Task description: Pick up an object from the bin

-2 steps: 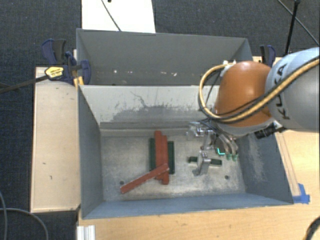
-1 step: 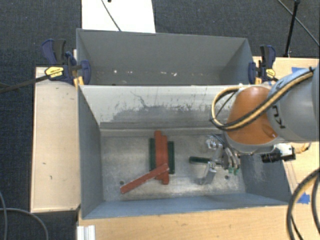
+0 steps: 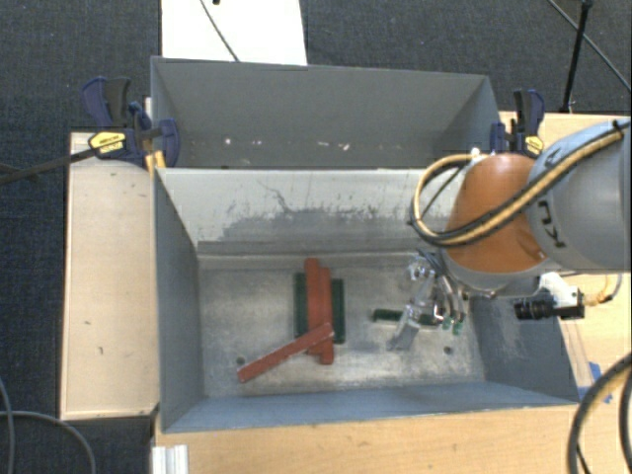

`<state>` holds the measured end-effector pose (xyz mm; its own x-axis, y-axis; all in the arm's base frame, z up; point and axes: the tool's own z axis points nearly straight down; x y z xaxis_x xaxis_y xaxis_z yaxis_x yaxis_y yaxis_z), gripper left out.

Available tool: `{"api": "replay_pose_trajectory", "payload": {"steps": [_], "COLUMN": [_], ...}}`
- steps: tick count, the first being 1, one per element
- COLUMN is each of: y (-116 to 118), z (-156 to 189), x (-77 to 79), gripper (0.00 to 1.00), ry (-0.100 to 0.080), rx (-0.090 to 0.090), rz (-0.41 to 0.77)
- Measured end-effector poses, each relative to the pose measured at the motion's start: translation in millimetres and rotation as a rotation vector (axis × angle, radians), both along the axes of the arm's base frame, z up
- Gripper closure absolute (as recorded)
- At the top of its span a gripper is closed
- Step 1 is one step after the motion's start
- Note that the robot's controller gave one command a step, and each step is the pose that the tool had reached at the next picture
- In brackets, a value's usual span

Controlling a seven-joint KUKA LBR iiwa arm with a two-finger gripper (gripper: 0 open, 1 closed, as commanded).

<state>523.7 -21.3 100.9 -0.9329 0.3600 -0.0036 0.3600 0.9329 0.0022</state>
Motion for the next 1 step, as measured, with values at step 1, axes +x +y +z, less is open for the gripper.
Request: {"api": "replay_pose_trajectory", "payload": {"steps": [1], "y": [-15.5], "z": [-0.7], "x": [-4.8], "gripper": [0.0], "ry": [0.003], "rx": [-0.001], "rz": [-0.136]}}
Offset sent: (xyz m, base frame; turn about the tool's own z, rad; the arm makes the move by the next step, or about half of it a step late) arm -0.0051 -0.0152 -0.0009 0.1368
